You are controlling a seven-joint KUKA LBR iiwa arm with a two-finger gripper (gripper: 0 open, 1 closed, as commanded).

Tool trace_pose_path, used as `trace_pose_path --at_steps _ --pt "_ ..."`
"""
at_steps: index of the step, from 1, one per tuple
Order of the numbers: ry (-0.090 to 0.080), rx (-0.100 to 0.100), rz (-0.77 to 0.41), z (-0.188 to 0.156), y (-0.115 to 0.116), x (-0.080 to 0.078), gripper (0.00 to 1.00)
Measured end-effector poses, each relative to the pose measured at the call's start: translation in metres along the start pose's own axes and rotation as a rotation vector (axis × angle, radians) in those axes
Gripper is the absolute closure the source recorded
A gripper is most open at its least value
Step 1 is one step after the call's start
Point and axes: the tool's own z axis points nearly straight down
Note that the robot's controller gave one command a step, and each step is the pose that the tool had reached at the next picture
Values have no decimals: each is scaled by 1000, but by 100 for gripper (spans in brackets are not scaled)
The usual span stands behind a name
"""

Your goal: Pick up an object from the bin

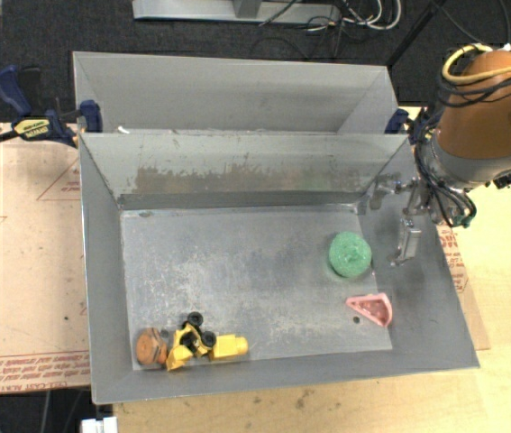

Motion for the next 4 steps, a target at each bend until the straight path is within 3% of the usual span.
trace_pose_path --at_steps 2,3,4 --pt "-7 1 -4 -5 1 -1 0" --pt "0 -1 -83 26 8 3 0" --pt "-13 3 -125 4 17 8 0"
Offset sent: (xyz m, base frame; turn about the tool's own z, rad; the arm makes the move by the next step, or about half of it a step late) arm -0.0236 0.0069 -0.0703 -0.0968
